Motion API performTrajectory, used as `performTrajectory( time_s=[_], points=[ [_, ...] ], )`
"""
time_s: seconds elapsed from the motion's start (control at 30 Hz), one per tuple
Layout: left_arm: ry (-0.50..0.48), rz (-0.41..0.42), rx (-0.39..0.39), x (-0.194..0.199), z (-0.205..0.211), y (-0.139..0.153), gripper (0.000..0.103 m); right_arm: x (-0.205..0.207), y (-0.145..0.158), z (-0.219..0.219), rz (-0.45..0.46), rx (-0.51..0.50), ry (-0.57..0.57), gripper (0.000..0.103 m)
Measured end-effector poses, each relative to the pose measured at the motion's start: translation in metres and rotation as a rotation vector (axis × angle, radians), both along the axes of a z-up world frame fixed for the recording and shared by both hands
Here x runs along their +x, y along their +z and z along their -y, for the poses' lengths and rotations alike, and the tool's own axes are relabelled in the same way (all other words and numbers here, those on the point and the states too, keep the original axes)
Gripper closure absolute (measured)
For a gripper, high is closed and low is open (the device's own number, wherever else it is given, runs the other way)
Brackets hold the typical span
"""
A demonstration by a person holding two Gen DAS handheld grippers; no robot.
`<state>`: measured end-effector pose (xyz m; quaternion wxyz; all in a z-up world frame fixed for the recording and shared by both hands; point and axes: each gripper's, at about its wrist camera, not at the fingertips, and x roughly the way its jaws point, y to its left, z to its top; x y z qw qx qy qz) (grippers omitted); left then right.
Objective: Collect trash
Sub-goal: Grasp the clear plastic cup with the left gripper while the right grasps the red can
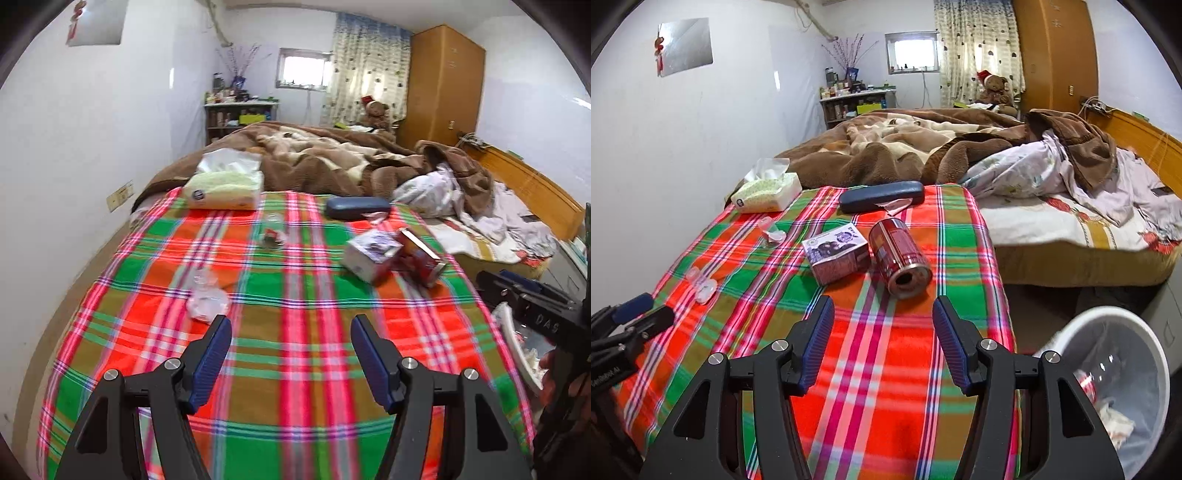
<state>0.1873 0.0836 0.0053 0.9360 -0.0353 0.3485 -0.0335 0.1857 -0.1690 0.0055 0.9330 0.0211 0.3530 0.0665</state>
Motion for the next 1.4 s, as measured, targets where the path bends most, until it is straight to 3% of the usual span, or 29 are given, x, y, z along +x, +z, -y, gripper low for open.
performTrajectory(
  time_s=[0.17,0.47,0.6,0.93,1.27,1.4],
  points=[
    [0.045,-0.042,-0.042,0.024,-0.032,-0.014,0.036,0.028,-0.005,0.0,-0.034,0.006,0.014,0.039],
    [0.098,-0.112,0.001,0.059,-0.067,-0.041,0.036,0.062,-0.016,0.0,-0.062,-0.037,0.023,0.038],
    [0.115,-0.124,-0.022,0.072,-0.081,-0.05,0.036,0.076,-0.024,-0.004,-0.088,-0.059,0.026,0.038],
    [0.1,-0.149,-0.008,0.102,-0.078,-0.065,0.036,0.094,-0.036,-0.009,-0.138,-0.068,0.072,0.038],
    [0.081,-0.16,0.001,0.112,-0.07,-0.07,0.056,0.103,-0.044,-0.009,-0.164,-0.073,0.075,0.038],
    [0.074,-0.161,0.013,0.113,-0.066,-0.07,0.065,0.103,-0.043,-0.007,-0.161,-0.066,0.064,0.045]
  ],
)
